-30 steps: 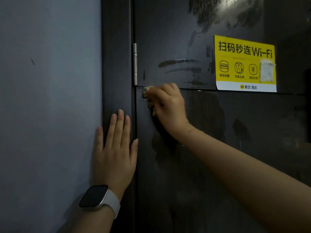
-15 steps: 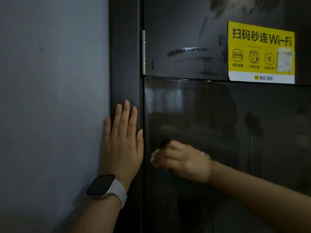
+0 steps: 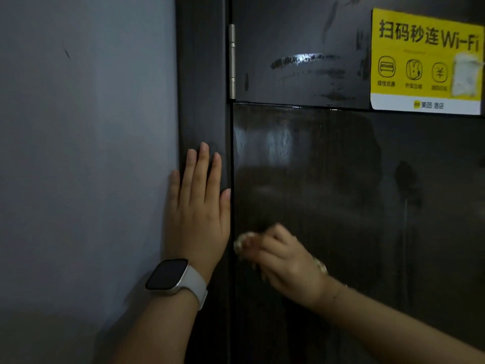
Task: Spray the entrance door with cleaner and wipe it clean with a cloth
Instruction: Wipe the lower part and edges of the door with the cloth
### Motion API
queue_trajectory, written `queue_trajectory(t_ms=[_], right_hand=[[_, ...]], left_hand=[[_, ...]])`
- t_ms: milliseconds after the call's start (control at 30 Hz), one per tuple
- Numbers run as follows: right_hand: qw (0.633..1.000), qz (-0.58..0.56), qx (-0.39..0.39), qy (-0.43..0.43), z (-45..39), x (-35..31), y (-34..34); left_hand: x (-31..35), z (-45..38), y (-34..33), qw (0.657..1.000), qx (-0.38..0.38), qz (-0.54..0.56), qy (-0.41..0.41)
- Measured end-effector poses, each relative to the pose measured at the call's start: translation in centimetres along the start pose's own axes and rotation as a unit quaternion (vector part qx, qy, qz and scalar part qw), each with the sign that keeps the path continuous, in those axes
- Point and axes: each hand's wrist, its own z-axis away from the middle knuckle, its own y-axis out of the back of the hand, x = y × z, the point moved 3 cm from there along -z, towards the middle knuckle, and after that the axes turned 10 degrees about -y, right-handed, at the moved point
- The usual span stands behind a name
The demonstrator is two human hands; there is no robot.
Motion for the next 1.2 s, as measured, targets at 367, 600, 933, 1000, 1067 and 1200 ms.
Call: queue_trajectory(t_ms=[367, 600, 933, 1000, 1067, 1200], right_hand=[[0.964, 0.005, 0.224, -0.141, -14.8, 4.1, 6.2], [0.963, 0.002, 0.229, -0.142, -9.3, 1.6, 3.3], [0.997, -0.045, -0.067, -0.005, 8.2, -3.8, -4.5], [0.999, -0.039, -0.025, -0.029, 5.9, -2.3, -2.7], [0.994, -0.025, 0.05, -0.095, 2.9, -0.1, -0.5], [0.963, -0.03, 0.189, -0.187, -0.1, 1.7, 1.9]], left_hand=[[0.0, -0.1, 0.0, 1.0, -0.004, -0.015, -0.006], [0.0, 0.1, -0.1, 1.0, -0.004, -0.014, -0.012], [1.8, 2.8, 0.2, 0.998, -0.032, -0.054, 0.006], [3.3, 5.9, 0.0, 0.996, -0.065, -0.056, -0.015], [4.2, 9.1, -0.2, 0.995, -0.092, -0.044, -0.015], [4.9, 13.1, -0.1, 0.991, -0.122, -0.04, 0.037]])
